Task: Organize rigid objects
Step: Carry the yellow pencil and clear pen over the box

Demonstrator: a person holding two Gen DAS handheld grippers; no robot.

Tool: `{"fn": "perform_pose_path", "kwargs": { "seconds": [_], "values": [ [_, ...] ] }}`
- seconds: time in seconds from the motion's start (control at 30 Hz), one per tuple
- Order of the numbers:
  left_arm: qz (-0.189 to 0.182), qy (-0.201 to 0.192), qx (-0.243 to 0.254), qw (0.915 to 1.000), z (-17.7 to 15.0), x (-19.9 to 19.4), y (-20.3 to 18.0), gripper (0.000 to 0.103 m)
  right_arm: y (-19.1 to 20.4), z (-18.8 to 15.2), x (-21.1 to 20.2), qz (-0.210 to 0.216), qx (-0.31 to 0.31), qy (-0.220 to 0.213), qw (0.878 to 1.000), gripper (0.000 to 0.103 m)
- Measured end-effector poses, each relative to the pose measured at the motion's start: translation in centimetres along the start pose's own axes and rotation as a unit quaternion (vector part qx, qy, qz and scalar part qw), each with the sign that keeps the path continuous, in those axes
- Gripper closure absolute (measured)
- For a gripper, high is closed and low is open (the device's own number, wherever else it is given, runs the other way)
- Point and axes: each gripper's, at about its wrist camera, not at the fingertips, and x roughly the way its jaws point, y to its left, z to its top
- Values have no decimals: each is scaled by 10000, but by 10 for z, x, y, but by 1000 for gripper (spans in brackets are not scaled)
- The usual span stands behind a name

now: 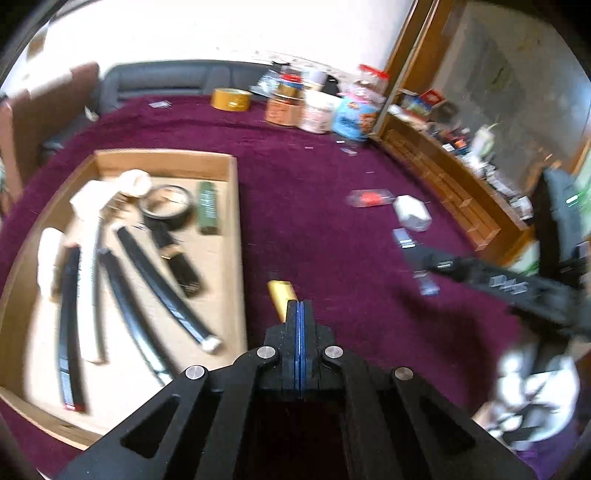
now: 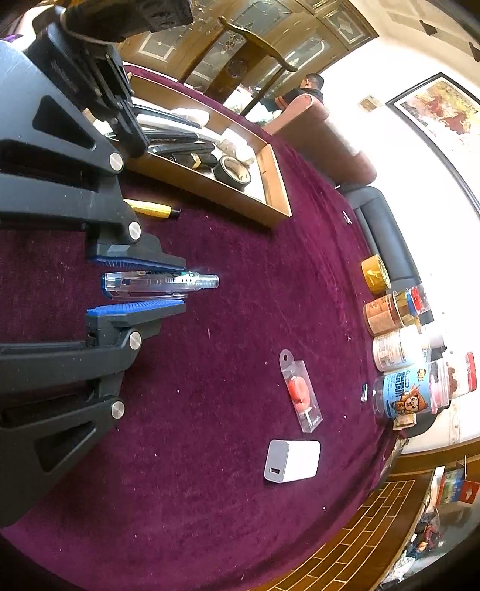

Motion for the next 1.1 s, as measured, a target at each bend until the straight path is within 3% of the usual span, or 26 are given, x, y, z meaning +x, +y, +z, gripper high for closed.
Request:
{"fn": "perform_pose_path", "kwargs": {
  "seconds": [0.07, 0.13, 0.23, 0.27, 0.33, 0.43, 0.5, 0.6, 0.73, 0.77, 0.8, 0.83, 0.97, 1.1],
  "values": [
    [-71, 131, -56, 9999, 0, 5, -4, 101, 0, -1, 1, 35, 3, 21, 10000, 90],
    [-2, 295, -34, 9996, -2, 17, -9, 93, 0, -1, 2, 67, 20, 31, 10000, 90],
    [299, 592, -1, 9978, -5, 38, -14, 87, -2, -3, 1, 97, 32, 25, 9999, 90],
    [463, 502, 135, 9976, -4, 39, -18, 82, -3, -4, 1, 110, 48, 24, 9999, 90],
    [714, 601, 348, 9950, -2, 47, -27, 81, -5, -4, 1, 147, 87, 21, 9999, 90],
    [1396, 682, 987, 9829, -4, 66, -46, 78, -8, -4, 2, 191, 127, 22, 9997, 90],
    [1661, 646, 1286, 9755, -8, 73, -54, 73, -10, -6, 2, 230, 156, 27, 9996, 90],
    [1497, 680, 1162, 9795, -8, 70, -48, 72, -13, -7, 2, 251, 171, 33, 9995, 90],
    [1469, 844, 1348, 9763, -10, 71, -52, 74, -21, -6, 2, 330, 262, -6, 9991, 90],
    [1407, 912, 1370, 9763, -10, 69, -54, 77, -23, -7, 2, 368, 285, -23, 9989, 90],
    [1341, 938, 1409, 9764, -11, 68, -55, 94, -24, -7, 2, 408, 301, -31, 9987, 90],
    [1127, 1018, 1386, 9786, -10, 69, -56, 96, -25, -8, 3, 443, 299, -35, 9986, 90],
    [934, 940, 1259, 9831, -12, 67, -61, 96, -28, -10, 7, 469, 215, 13, 9987, 90],
    [559, 791, 762, 9924, -6, 57, -52, 96, -28, -9, 4, 524, 124, 7, 9985, 90]
  ]
}}
